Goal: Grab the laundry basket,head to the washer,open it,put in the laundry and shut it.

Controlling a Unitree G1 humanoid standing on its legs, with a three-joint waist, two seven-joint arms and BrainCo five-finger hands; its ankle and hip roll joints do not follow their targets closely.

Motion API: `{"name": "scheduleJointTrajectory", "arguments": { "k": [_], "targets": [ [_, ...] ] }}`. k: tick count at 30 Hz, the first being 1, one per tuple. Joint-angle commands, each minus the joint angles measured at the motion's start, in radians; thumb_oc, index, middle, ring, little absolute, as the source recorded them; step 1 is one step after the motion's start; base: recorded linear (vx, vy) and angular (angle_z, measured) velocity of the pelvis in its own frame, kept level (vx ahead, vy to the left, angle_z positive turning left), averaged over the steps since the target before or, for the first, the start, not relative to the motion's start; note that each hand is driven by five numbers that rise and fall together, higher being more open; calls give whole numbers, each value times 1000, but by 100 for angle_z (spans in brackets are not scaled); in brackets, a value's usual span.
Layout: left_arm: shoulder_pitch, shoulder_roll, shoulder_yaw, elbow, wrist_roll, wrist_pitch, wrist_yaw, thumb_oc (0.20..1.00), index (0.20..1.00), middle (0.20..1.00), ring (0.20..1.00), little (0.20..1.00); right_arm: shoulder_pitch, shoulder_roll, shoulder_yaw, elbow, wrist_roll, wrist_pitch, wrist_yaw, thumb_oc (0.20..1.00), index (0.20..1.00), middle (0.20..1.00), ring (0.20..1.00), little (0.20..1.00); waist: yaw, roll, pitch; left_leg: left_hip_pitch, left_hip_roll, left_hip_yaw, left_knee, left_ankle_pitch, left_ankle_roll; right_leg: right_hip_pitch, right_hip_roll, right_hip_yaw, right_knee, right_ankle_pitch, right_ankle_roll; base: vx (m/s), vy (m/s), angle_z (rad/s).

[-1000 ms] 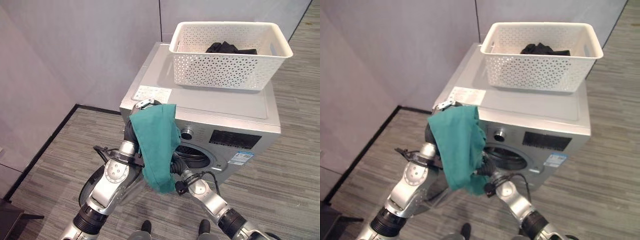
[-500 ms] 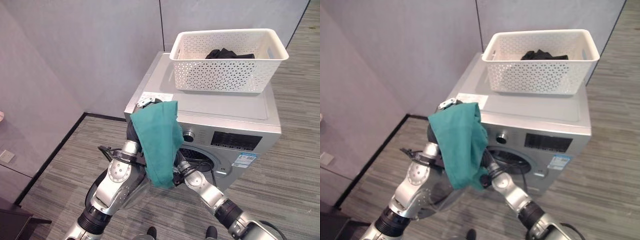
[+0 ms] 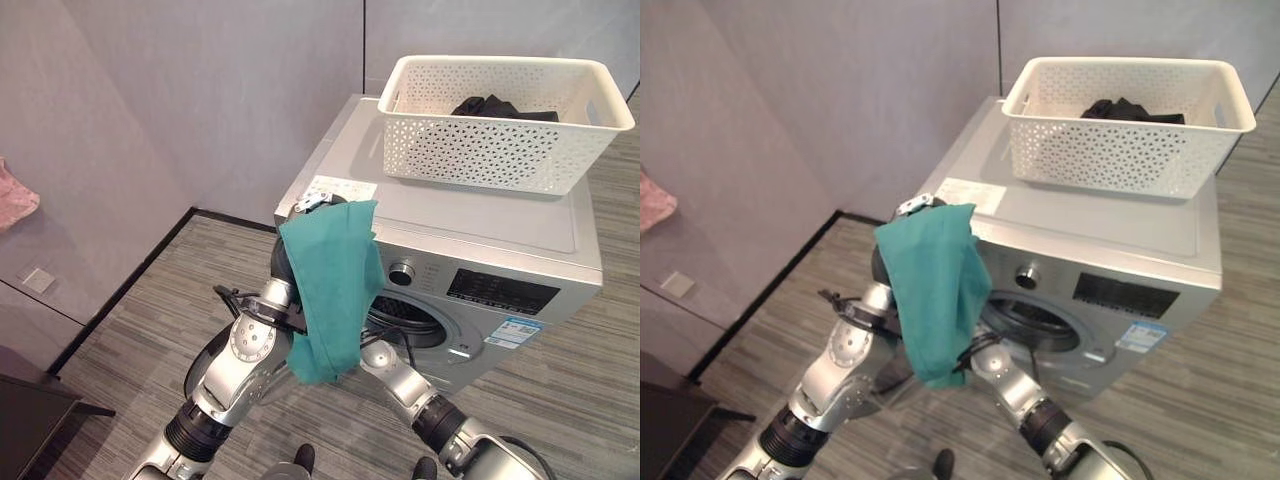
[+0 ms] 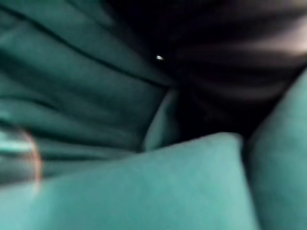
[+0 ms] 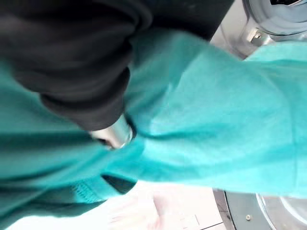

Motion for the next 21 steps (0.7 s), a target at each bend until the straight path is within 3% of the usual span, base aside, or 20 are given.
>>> {"name": "scheduleJointTrajectory", "arguments": {
  "k": [1,6,7,8,21],
  "targets": [
    [-162,-26,-19,9,8,-82,13,200,200,200,200,200,-88,41,-27,-31,4,-70,-25,200,200,200,200,200,5,-16,44,25,-20,153,-14,-73,63,133,-15,-37,12,-201,-22,0,0,0],
    [-126,-11,-12,12,13,-68,11,200,200,200,200,200,-63,22,-63,-113,-43,-87,-62,200,200,200,200,200,-14,-16,40,34,-14,161,-14,-79,64,133,-9,-26,12,-203,-25,2,-3,-3],
    [-118,-6,-12,13,13,-67,10,354,354,354,354,354,-62,19,-71,-132,-48,-92,-68,200,200,200,200,200,-16,-15,39,36,-13,163,-14,-79,65,134,-8,-24,12,-203,-26,1,-3,-4],
    [-120,-4,-17,29,12,-63,11,1000,1000,1000,1000,1000,-60,12,-82,-150,-52,-99,-78,200,200,200,200,200,-20,-15,38,37,-12,165,-14,-79,64,134,-7,-23,12,-204,-27,0,0,0],
    [33,130,111,-87,73,-60,-14,1000,1000,1000,1000,1000,16,-48,-241,-424,-91,-171,-152,200,200,200,200,200,-30,-19,10,66,0,181,-14,-93,64,151,2,-13,12,-213,-31,10,-2,-5]
  ]
}}
